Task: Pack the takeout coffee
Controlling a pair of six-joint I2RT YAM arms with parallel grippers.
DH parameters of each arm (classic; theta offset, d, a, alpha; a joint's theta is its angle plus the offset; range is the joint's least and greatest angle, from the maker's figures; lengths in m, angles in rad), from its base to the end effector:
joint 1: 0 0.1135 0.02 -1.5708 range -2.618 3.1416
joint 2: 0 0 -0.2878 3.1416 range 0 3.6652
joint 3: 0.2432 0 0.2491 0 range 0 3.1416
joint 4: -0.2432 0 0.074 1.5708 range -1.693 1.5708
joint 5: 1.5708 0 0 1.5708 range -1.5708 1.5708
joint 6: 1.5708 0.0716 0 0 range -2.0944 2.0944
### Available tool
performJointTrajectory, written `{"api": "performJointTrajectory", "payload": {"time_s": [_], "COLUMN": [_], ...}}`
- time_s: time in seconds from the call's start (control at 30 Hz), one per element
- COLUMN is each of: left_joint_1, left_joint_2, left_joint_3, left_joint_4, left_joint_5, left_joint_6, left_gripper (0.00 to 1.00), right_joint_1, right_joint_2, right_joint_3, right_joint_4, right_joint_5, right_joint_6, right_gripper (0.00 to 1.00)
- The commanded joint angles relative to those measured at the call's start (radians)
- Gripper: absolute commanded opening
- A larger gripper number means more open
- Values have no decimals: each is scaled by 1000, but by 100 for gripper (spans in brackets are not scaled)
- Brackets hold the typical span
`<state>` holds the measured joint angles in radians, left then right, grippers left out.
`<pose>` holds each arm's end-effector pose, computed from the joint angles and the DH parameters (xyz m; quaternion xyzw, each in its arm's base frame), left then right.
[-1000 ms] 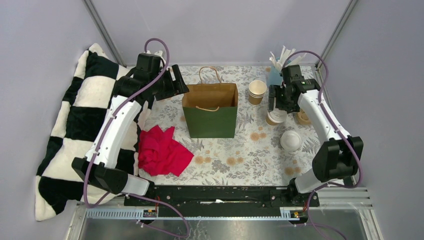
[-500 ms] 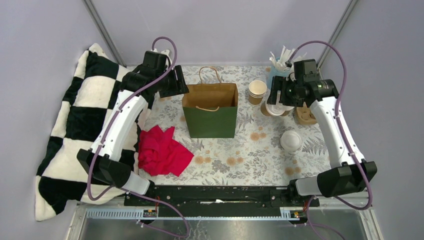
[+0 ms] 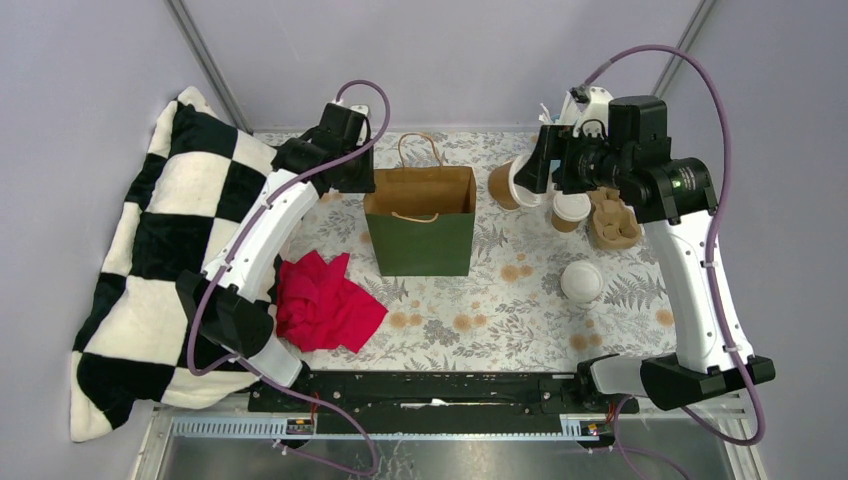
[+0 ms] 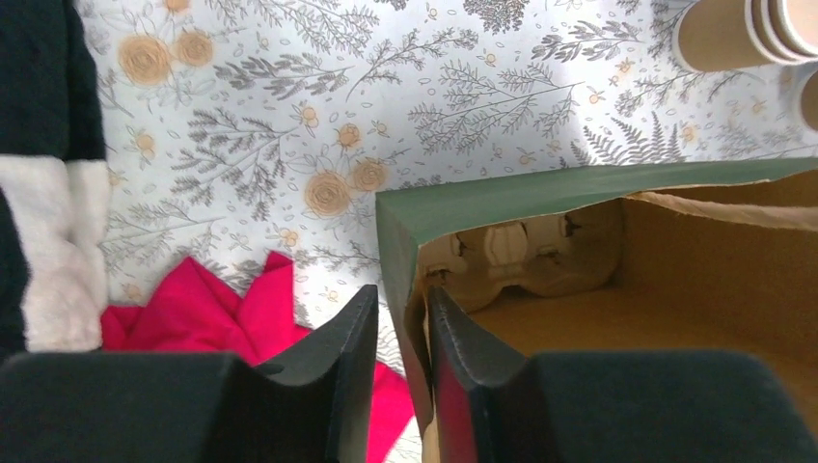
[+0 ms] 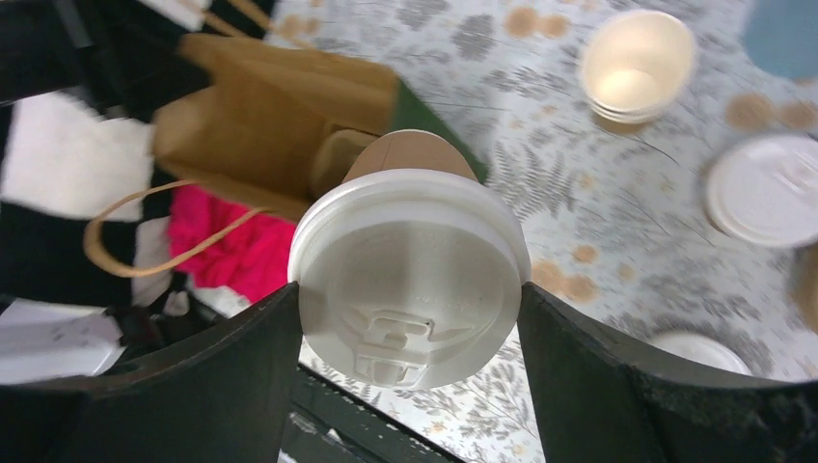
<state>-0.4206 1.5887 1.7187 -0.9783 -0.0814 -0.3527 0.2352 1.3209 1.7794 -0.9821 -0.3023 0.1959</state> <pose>0.3248 -0.1389 0.3830 0.0174 0.9346 -0.0979 0.3414 0.2502 0.0819 0.4820 -0.0921 0.8545 0.2331 0.4550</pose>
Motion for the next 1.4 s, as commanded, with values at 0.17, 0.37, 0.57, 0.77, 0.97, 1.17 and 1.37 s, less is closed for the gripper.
{"api": "performJointTrajectory", "payload": {"time_s": [0.17, 0.37, 0.57, 0.77, 0.97, 1.17, 1.37], "left_joint_1": [-40, -63, -81, -85, -86, -103, -150], "left_joint_2": [-93, -226, -372, -509, -631, -743, -780], "left_joint_3": [-14, -155, -366, -564, -711, -834, -876], "left_joint_4": [155, 281, 419, 578, 658, 724, 752], "left_joint_5": [-46, 16, 73, 158, 172, 201, 154], "left_joint_6": [116, 161, 122, 81, 44, -22, -28], "left_gripper": [7, 0, 0, 0, 0, 0, 0], "right_joint_1": [234, 354, 463, 596, 676, 705, 760], "right_joint_2": [28, 75, 102, 111, 117, 101, 87], "right_joint_3": [168, 241, 251, 178, 124, 85, -15], "right_joint_4": [6, -19, -36, -38, -13, -9, 7], "right_joint_5": [-80, -20, 49, 170, 289, 337, 389], "right_joint_6": [-69, -95, -143, -233, -275, -326, -362], "right_gripper": [73, 71, 71, 70, 69, 68, 65]}}
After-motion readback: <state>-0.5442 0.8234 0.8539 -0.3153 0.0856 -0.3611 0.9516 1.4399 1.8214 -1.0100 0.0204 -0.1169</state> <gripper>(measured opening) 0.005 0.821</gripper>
